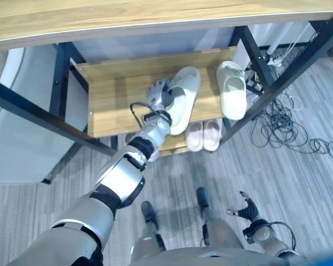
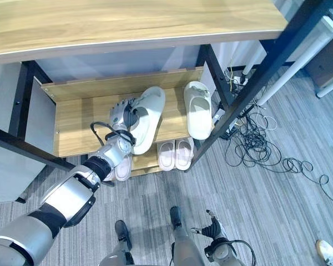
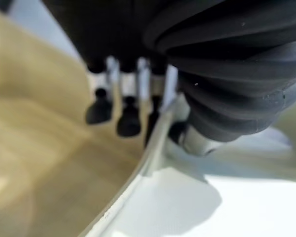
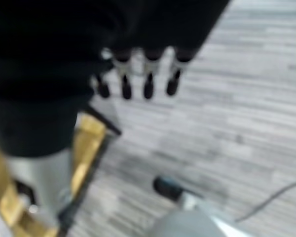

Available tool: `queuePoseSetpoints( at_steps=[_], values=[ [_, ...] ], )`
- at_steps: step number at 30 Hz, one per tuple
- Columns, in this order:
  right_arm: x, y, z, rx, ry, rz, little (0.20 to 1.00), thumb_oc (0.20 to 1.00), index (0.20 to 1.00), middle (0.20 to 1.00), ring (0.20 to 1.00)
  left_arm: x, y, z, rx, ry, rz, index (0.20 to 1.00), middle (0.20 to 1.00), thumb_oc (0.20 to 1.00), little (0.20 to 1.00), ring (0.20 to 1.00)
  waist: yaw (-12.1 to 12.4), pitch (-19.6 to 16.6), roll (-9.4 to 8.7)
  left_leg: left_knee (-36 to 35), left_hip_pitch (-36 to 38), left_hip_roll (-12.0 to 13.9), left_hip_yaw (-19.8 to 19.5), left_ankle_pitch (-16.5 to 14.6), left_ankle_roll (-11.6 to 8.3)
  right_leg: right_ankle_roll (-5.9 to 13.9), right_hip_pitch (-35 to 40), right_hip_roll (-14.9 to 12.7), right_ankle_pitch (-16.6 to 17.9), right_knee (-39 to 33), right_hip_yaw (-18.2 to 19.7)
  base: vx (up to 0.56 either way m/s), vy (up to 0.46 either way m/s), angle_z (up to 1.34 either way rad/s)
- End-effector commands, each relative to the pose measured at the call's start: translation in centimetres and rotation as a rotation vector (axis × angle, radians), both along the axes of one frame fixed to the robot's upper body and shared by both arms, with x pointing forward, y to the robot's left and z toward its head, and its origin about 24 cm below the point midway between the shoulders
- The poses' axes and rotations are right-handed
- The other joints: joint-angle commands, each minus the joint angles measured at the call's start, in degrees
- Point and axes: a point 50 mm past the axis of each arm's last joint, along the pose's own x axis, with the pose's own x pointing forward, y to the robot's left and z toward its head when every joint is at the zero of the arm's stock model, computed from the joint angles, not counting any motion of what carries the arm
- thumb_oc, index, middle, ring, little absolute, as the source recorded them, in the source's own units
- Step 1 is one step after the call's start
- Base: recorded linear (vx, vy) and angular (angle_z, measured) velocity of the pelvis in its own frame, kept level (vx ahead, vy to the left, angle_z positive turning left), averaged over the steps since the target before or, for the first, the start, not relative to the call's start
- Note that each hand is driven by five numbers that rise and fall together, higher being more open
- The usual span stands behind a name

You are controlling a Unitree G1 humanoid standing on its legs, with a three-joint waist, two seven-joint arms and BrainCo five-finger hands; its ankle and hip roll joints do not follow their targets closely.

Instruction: Arrange the slippers neatly on the shoe rack.

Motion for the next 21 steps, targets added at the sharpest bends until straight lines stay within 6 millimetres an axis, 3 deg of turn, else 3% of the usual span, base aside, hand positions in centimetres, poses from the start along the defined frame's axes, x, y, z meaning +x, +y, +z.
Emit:
queuePoseSetpoints(
  at_steps=[1, 10, 21],
  values=[
    [2.4, -1.9, 1.6, -0.053, -0.090, -0.005, 1.000, 1.000, 1.000, 1.000, 1.000, 1.6, 0.3, 8.7, -0.024, -0.252, 0.045, 0.200, 0.200, 0.200, 0.200, 0.200, 0.2, 5.2, 1.57, 0.5, -1.2, 2.6, -6.3, -1.6, -3.92, 4.17, -3.2, -3.4, -2.4, 2.1, -1.4, 0.02, -0.028, -0.14],
    [3.2, -2.0, 1.9, -0.081, -0.103, 0.011, 1.000, 1.000, 1.000, 1.000, 1.000, 2.0, 0.8, 10.2, -0.009, -0.249, 0.076, 0.200, 0.200, 0.200, 0.200, 0.200, -0.9, 5.6, 2.40, 0.5, -1.0, 4.1, -4.4, -1.3, -4.34, 3.89, -5.1, -2.2, -2.5, 2.9, 0.4, 0.04, -0.044, -0.13],
    [4.0, -1.7, 2.1, -0.071, -0.113, 0.020, 1.000, 1.000, 1.000, 1.000, 1.000, 1.8, -1.9, 10.2, 0.067, -0.245, 0.016, 0.200, 0.200, 0.200, 0.200, 0.200, -1.6, 6.3, 2.91, 0.5, -1.4, 4.8, -3.4, -1.1, -4.75, 3.50, -7.1, -1.5, -2.7, 3.5, 1.2, 0.03, -0.030, -0.07]
  ],
)
